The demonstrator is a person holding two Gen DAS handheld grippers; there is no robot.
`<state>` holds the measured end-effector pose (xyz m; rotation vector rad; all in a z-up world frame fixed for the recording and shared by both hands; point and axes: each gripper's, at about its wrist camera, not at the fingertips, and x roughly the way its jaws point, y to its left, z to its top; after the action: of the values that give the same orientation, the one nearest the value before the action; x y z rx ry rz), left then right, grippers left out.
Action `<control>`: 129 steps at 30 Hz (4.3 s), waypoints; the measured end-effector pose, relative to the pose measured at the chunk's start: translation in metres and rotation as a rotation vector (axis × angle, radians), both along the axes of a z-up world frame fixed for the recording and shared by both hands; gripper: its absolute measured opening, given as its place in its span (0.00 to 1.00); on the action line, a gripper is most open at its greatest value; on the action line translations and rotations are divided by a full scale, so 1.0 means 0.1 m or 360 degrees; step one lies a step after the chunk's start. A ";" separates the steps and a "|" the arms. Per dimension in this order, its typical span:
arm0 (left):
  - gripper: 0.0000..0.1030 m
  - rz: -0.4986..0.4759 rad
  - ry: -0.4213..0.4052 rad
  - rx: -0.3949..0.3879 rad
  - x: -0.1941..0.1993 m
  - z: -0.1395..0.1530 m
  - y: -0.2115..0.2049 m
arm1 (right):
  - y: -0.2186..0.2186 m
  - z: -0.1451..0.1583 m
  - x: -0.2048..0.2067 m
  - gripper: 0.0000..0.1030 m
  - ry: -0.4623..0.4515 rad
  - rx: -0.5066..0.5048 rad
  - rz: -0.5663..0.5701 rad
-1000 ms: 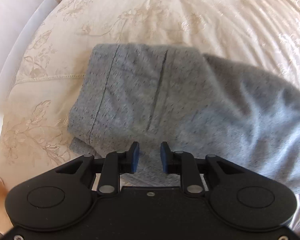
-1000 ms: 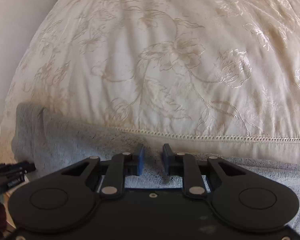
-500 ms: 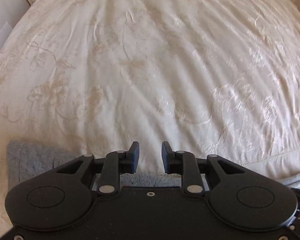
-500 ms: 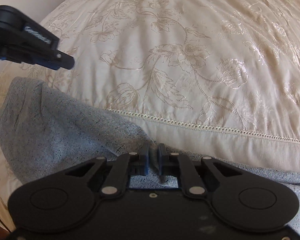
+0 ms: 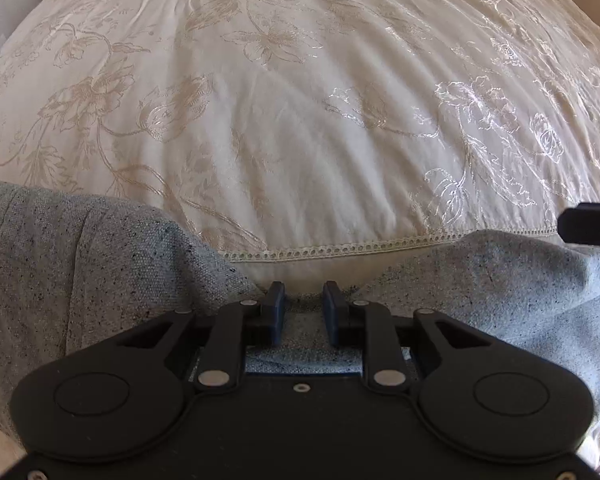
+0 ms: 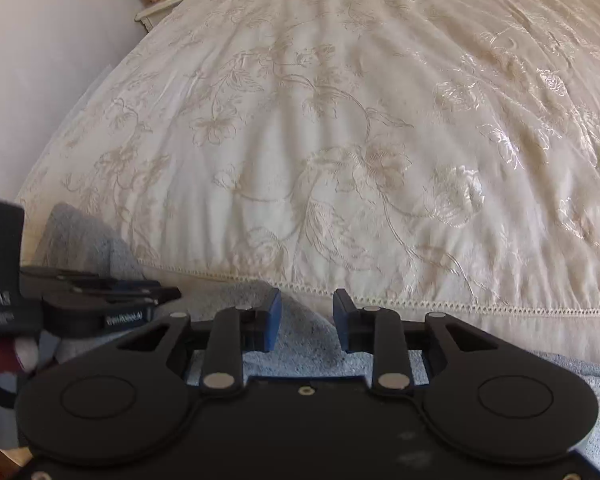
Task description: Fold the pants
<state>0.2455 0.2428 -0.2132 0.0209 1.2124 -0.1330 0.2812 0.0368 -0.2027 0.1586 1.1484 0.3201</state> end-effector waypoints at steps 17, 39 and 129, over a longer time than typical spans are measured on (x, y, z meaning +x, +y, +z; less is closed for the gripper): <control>0.28 0.0138 -0.0156 -0.0053 -0.21 0.55 0.35 | 0.56 0.05 -0.12 0.04 -0.0058 -0.0005 0.0518; 0.26 0.0292 0.0126 -0.0032 -0.32 0.20 0.55 | 0.76 0.06 -0.05 0.02 -0.0470 -0.0443 0.0524; 0.26 0.0030 -0.0252 -0.0009 -0.11 0.59 0.43 | 0.74 0.00 0.60 0.16 -0.0236 0.0066 0.0183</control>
<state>0.2344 0.2862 -0.1541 0.0147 1.0536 -0.1162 0.3410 0.1113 -0.2029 0.1036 1.0061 0.4508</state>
